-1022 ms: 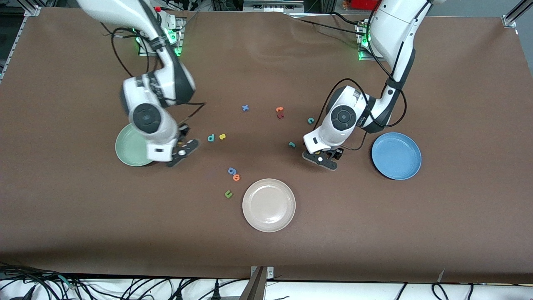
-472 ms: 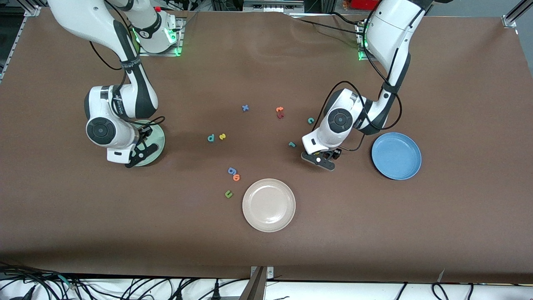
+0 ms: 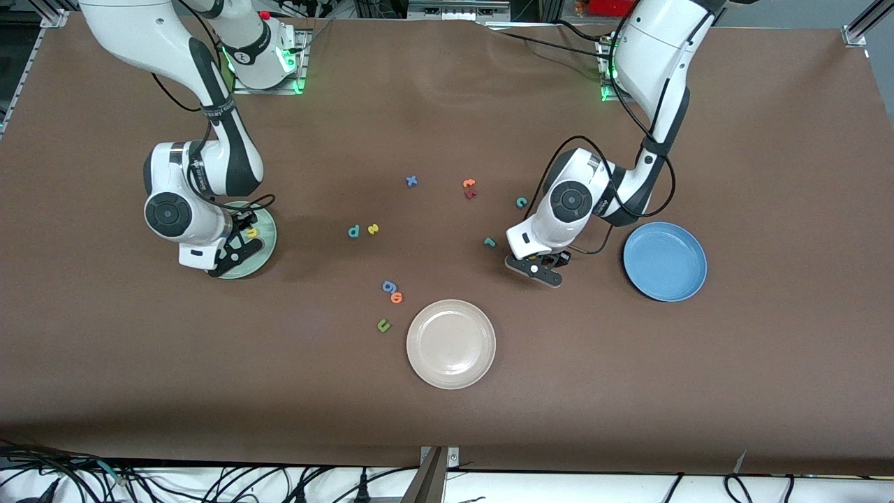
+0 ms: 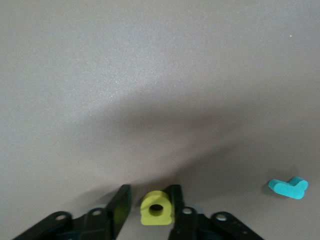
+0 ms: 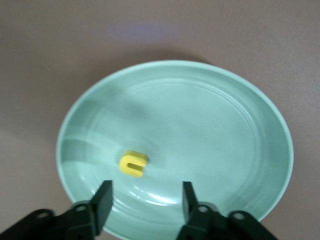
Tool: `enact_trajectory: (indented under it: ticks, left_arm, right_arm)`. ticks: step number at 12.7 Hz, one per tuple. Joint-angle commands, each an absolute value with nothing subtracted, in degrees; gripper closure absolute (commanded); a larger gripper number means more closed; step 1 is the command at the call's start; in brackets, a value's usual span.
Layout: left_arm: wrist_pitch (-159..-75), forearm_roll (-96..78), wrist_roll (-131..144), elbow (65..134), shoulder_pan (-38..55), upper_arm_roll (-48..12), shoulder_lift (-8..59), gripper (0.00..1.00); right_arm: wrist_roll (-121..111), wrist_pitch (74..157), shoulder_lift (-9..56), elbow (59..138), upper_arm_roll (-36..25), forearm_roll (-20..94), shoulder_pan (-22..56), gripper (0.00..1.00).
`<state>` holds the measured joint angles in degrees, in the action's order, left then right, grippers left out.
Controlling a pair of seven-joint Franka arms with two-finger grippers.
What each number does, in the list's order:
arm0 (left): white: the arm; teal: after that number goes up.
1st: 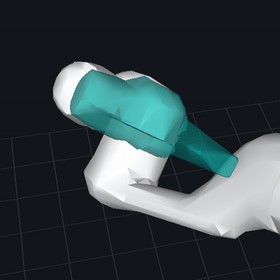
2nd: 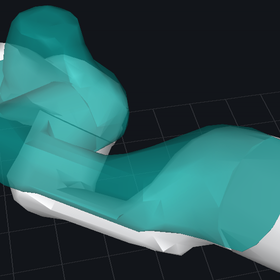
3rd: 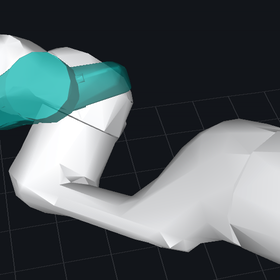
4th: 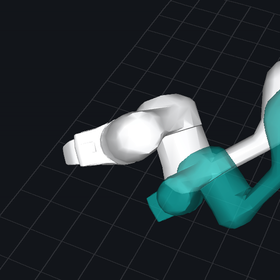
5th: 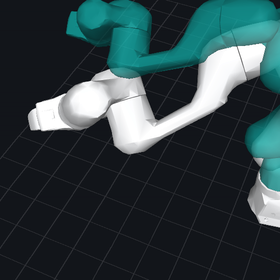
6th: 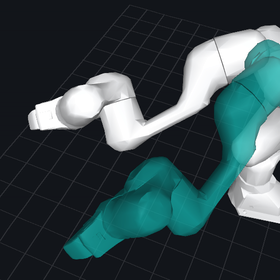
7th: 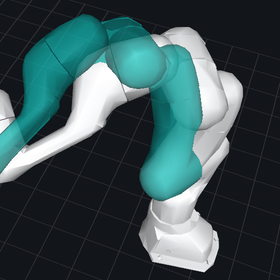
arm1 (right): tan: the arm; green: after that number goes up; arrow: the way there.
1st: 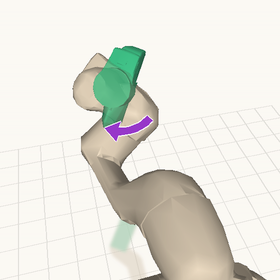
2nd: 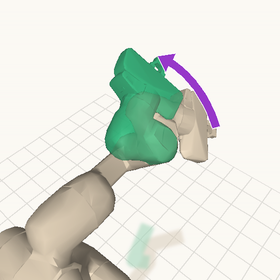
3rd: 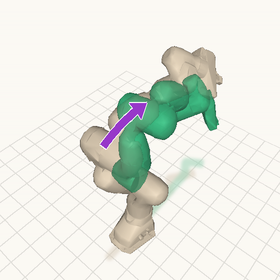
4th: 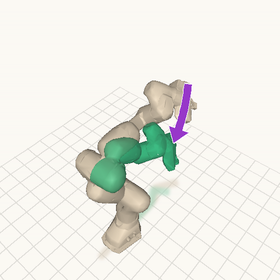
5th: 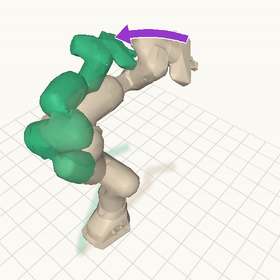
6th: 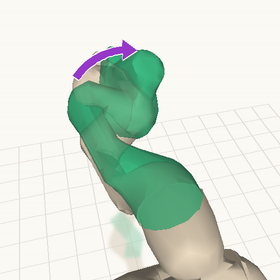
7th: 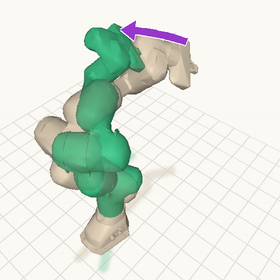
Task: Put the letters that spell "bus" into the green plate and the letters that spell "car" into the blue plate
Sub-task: 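Release the u on the green plate while the left gripper grasps a yellow letter, then carry the yellow letter to the blue plate while the right gripper grasps the yellow 2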
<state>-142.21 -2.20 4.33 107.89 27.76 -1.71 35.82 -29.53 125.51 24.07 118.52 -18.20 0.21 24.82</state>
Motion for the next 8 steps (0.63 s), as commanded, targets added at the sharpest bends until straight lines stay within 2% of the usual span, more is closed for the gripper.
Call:
enact_trajectory:
  ticks: [1,3,8]
  left_arm:
    - [-142.4,-0.5,5.4,107.3,28.5,-0.9,37.2,0.66]
    - [-142.4,-0.4,4.1,107.2,28.2,-0.1,36.9,0.76]
    - [-140.8,-1.1,-5.6,106.4,27.2,4.8,34.6,0.75]
  right_arm:
    - [-28.7,119.6,21.8,114.9,-15.4,3.2,25.0,0.01]
    - [-20.3,116.3,21.8,111.6,-11.7,5.0,25.1,0.01]
    - [10.5,120.0,22.2,110.7,-1.3,5.1,25.2,0.01]
